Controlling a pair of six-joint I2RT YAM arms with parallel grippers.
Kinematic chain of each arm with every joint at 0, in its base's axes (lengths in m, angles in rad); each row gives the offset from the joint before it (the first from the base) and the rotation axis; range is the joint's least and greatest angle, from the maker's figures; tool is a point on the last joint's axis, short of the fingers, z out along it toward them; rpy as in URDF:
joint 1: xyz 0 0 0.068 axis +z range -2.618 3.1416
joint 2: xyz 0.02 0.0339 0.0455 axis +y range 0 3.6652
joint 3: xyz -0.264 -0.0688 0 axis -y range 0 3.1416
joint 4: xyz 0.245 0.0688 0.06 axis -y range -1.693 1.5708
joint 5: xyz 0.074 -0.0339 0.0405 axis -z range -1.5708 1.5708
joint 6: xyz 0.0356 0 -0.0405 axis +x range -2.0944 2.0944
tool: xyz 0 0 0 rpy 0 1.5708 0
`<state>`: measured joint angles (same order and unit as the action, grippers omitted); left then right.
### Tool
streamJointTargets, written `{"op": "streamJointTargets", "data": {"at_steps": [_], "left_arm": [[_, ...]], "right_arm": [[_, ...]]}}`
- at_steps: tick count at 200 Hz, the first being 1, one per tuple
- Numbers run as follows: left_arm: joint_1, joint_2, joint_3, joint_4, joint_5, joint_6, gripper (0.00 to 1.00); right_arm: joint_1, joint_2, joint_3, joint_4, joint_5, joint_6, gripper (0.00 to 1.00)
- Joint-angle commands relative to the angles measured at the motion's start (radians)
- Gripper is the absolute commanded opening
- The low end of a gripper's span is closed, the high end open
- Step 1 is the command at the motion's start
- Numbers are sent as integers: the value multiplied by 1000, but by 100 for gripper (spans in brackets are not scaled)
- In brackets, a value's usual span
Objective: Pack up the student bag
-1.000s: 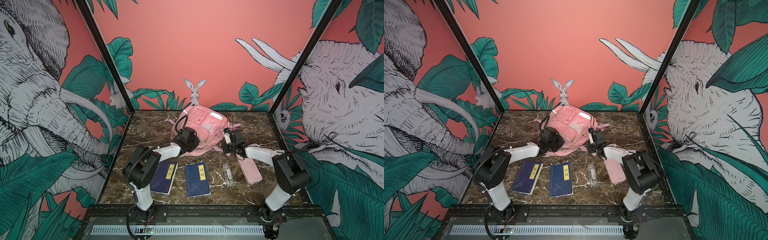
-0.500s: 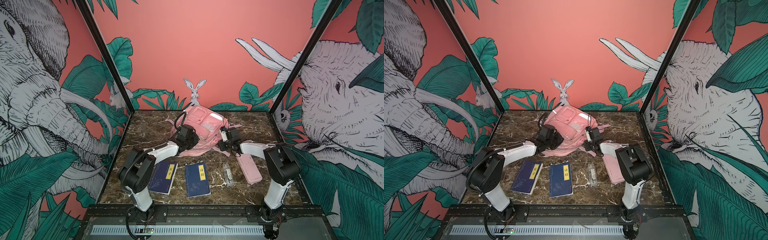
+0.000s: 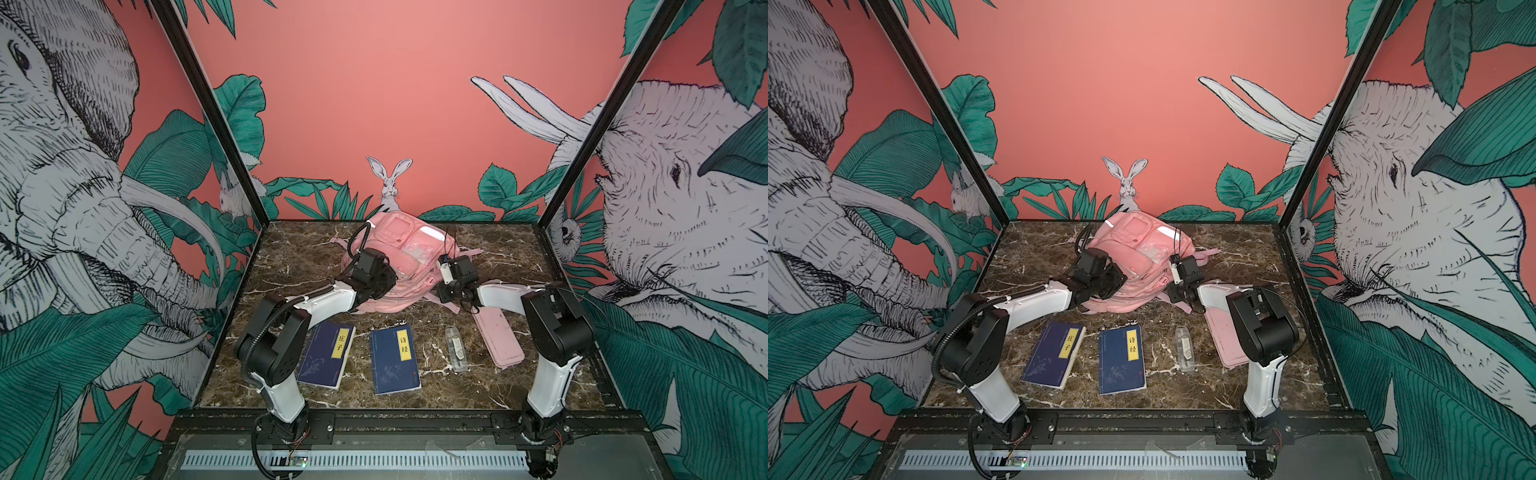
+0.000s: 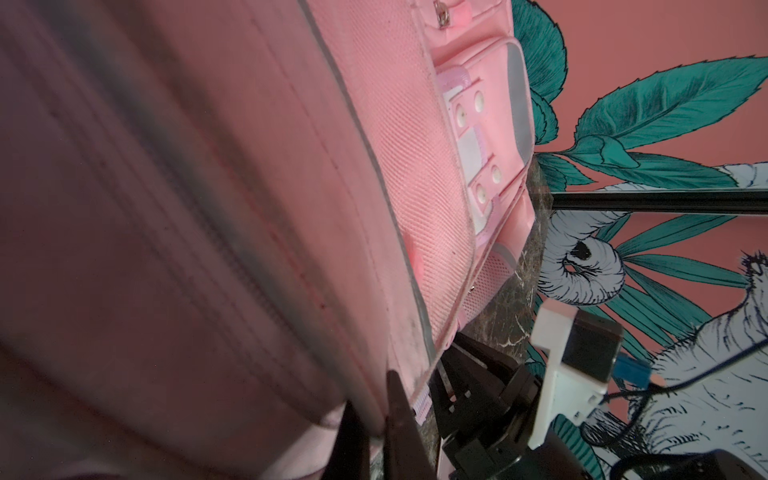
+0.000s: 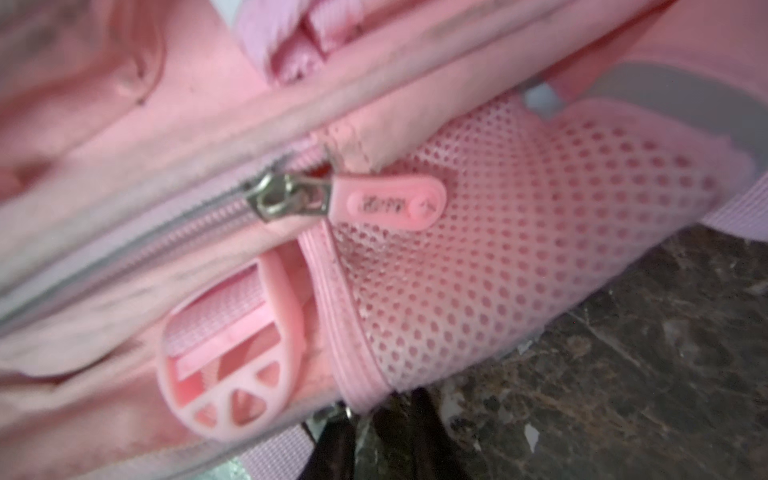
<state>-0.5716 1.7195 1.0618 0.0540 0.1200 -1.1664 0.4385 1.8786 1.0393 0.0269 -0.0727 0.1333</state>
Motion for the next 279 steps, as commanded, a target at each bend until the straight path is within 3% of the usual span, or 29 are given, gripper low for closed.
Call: {"op": "streamJointTargets", "data": {"at_steps": [1, 50, 73, 133, 279], "left_arm": [[13, -43, 36, 42, 4, 11, 0], [25, -36, 38, 48, 11, 4, 0], [26, -34, 41, 49, 15, 2, 0], [32, -37, 30, 35, 12, 11, 0], [51, 20, -10, 22, 2, 36, 0]], "right_arm": [[6, -18, -11, 23, -11, -17, 15], [8, -68, -57, 39, -21, -2, 5], [8, -79, -74, 57, -10, -3, 27], [6, -6, 0, 63, -35, -4, 36], [5, 98, 86, 50, -55, -11, 27]]}}
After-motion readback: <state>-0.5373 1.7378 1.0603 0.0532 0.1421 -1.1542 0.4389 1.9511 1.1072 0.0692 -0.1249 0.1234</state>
